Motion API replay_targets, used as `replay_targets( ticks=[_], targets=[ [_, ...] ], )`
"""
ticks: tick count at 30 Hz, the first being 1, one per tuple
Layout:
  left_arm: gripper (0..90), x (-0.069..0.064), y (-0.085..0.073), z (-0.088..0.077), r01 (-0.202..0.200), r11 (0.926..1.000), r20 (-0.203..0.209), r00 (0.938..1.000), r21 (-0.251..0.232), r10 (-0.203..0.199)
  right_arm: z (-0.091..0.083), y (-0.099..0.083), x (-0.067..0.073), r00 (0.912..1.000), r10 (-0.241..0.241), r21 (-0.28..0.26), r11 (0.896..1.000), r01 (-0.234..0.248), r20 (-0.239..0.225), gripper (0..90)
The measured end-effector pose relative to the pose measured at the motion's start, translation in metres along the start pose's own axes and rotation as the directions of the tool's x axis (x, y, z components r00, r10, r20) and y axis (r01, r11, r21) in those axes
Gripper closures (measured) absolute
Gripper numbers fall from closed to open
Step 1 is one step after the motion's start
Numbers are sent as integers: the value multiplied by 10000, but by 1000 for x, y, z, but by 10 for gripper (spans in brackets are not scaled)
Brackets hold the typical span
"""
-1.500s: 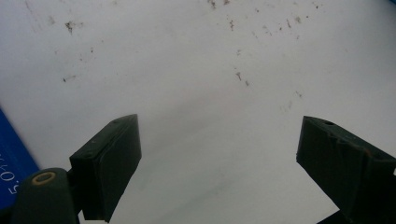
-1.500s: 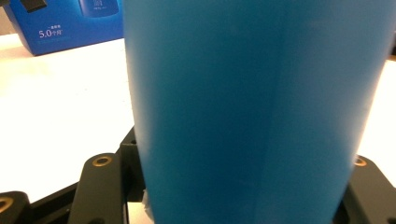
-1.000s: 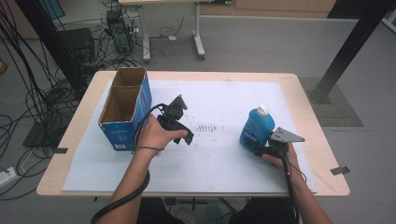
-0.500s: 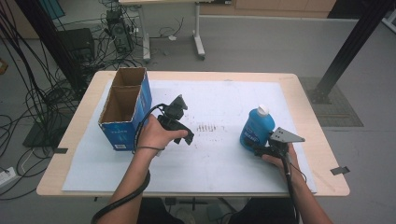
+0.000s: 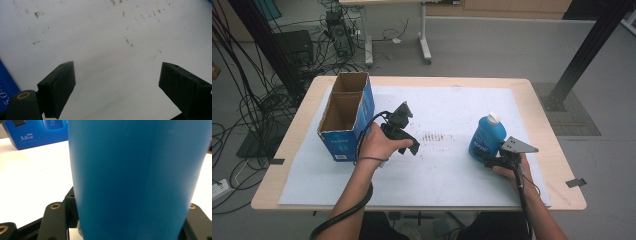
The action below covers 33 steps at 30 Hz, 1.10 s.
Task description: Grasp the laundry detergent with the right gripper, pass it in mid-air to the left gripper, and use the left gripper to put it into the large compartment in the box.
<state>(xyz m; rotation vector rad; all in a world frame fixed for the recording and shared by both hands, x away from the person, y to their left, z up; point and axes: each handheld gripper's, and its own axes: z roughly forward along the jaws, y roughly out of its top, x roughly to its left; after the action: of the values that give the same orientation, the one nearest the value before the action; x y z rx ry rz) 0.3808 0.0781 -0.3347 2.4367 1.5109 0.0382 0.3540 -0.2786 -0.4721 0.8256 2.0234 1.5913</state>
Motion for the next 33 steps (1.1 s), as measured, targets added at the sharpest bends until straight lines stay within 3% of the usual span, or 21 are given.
replay_targets(
  ticks=[33],
  targets=[
    [142,-3,3,1,-29,10000,24,10000,-16,29,0,0,0,10000,-5,-19,10000,5,-3,399]
  ],
)
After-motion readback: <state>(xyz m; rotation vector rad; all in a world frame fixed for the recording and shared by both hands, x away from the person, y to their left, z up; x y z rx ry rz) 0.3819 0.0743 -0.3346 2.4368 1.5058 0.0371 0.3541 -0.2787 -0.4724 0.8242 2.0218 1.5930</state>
